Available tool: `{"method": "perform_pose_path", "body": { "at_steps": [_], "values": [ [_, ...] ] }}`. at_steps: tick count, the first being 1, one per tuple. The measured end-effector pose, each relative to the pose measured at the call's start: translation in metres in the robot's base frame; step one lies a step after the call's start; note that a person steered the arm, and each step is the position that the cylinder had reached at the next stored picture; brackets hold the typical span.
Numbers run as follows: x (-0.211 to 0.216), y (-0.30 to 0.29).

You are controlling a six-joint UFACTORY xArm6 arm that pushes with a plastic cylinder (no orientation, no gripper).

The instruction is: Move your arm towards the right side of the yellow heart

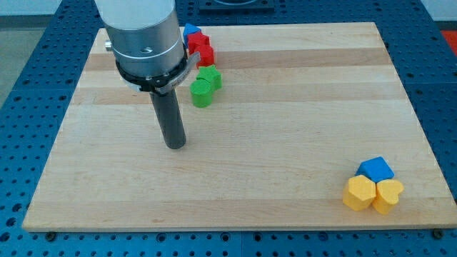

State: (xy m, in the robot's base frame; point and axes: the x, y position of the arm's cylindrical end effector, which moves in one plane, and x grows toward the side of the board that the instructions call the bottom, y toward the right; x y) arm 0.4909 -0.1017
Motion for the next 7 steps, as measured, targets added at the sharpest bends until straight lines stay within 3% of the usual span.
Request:
{"method": "perform_pose_path", "body": {
  "at_steps": [1, 2, 4, 6, 7],
  "values": [
    [0.000, 0.001],
    [-0.018, 0.063],
    [-0.032, 0.258],
    [0.026, 0.401],
    [0.070, 0.405]
  ]
}}
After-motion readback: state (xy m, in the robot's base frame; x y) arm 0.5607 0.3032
